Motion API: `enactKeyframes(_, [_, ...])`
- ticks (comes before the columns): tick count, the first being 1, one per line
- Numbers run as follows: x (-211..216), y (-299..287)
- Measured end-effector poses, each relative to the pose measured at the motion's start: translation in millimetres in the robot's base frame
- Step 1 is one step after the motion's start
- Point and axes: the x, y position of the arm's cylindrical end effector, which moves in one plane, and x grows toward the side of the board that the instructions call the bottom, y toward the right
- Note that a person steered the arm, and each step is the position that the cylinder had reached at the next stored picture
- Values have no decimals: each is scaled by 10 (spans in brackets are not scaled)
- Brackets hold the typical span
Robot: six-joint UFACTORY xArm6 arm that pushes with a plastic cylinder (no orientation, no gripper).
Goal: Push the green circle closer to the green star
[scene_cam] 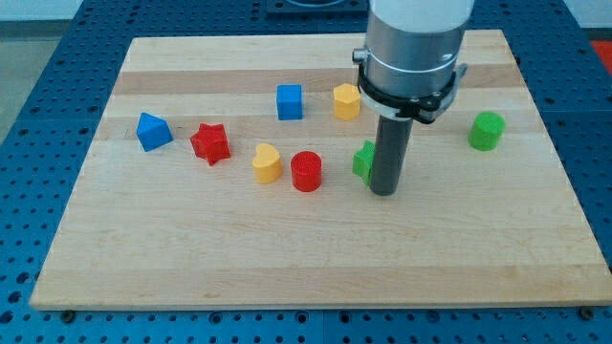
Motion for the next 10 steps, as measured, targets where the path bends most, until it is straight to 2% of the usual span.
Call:
enactKeyframes(2, [32, -59])
enactKeyframes(3, [289, 134])
enactKeyframes(4, [674, 729])
enactKeyframes(5, [723, 1280])
enactKeyframes(6, [342, 1639])
enactKeyframes(7, [-439, 1818])
enactKeyframes(8, [-576, 1818])
enactKeyframes(9, [-977, 1720])
enactKeyframes(10, [-1053, 1461])
